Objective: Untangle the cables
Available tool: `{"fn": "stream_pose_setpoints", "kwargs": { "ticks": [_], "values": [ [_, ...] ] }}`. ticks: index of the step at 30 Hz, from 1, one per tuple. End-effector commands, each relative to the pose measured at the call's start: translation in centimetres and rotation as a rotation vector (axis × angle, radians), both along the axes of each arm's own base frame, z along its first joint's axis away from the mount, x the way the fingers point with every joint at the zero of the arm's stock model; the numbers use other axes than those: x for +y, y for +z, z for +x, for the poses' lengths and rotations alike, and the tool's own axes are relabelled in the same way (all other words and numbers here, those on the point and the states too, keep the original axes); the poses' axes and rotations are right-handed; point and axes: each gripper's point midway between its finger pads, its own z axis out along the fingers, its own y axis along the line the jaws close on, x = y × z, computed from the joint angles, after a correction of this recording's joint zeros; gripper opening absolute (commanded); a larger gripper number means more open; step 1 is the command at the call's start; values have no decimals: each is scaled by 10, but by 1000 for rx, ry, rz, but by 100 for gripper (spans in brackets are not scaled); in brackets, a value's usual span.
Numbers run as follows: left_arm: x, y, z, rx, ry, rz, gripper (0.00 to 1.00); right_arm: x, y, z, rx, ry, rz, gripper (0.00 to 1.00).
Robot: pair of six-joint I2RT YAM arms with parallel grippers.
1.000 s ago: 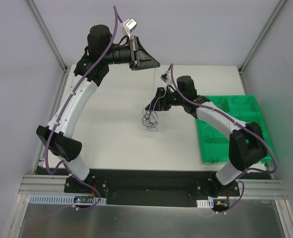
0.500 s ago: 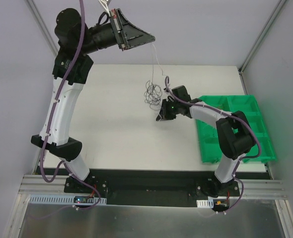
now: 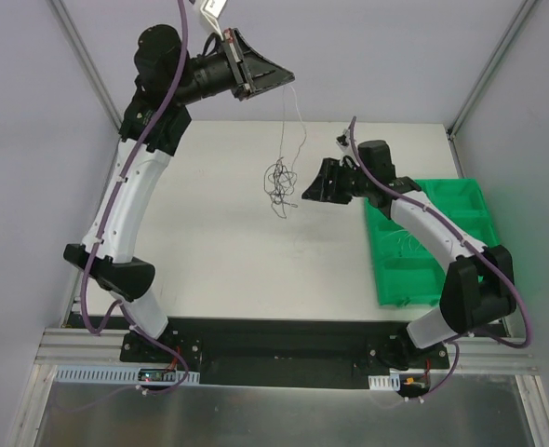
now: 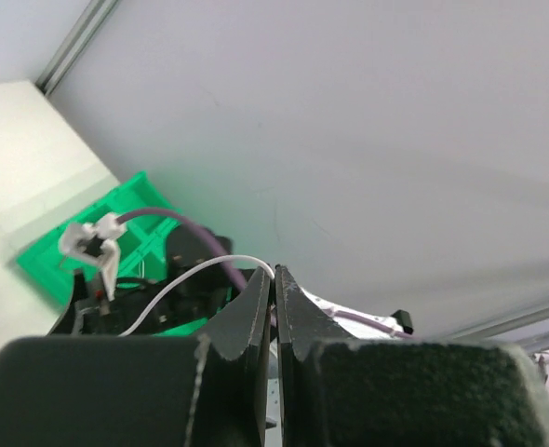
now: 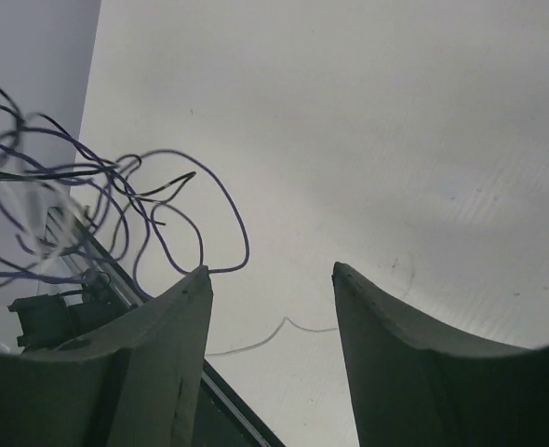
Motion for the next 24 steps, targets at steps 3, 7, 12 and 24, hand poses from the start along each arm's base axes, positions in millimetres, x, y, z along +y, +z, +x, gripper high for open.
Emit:
{"fn": "stream_pose_setpoints", "kwargs": {
  "ticks": [3, 7, 12, 24],
  "values": [
    [-6, -49, 16, 117, 6, 44, 0, -11, 5, -14, -21, 27, -42, 61],
    [-6, -100, 16, 226, 5, 104, 0, -9, 12, -20, -31, 51, -19, 61],
    [-5, -163, 5, 379, -27, 166, 0, -20, -3, -18, 3, 4, -62, 58],
    [14, -234, -33, 513, -16, 240, 0, -16, 4, 13, 57, -42, -46, 56]
  ]
}}
